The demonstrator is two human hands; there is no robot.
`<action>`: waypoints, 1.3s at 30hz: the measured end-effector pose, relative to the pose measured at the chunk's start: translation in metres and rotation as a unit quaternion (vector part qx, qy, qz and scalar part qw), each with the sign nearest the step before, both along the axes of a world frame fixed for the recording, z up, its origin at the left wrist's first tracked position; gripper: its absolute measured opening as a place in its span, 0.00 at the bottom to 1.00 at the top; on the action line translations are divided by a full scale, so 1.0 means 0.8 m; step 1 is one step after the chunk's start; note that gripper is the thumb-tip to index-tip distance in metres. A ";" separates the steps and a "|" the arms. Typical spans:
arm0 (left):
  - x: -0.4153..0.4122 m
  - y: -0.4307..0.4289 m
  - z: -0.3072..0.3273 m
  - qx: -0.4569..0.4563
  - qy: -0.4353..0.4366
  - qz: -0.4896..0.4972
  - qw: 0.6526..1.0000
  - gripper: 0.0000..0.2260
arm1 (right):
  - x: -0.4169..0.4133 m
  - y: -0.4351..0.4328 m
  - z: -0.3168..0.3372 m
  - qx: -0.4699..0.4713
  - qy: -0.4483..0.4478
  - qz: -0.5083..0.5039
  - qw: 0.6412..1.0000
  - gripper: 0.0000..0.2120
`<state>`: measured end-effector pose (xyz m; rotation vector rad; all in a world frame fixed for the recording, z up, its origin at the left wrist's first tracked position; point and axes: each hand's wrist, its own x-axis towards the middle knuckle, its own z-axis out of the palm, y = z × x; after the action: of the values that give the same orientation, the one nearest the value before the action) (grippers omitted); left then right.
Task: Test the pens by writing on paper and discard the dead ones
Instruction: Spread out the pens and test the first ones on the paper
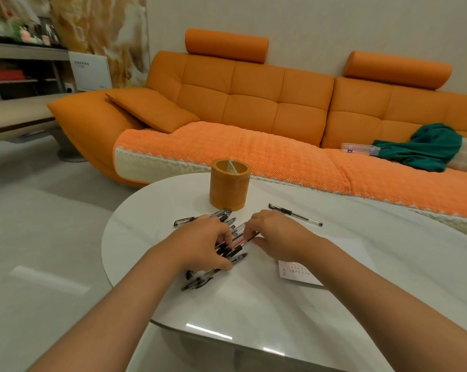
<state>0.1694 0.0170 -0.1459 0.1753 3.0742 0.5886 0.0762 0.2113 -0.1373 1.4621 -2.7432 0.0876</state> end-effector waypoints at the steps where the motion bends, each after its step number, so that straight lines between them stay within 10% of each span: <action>1: 0.000 0.001 0.000 0.007 0.001 0.005 1.000 0.19 | -0.001 0.004 0.004 -0.010 0.001 -0.010 1.000 0.08; 16: -0.029 0.071 -0.003 0.106 0.141 0.002 0.984 0.06 | 0.028 0.081 -0.007 -0.132 -0.047 -0.095 0.986 0.11; 39: -0.079 0.141 -0.019 0.240 0.099 -0.047 0.965 0.02 | 0.005 0.146 -0.029 -0.143 0.006 -0.164 0.976 0.13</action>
<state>0.1065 0.1298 -0.1613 0.3995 3.0145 1.3790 0.0803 0.3282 -0.1602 0.9269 -2.7721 0.4408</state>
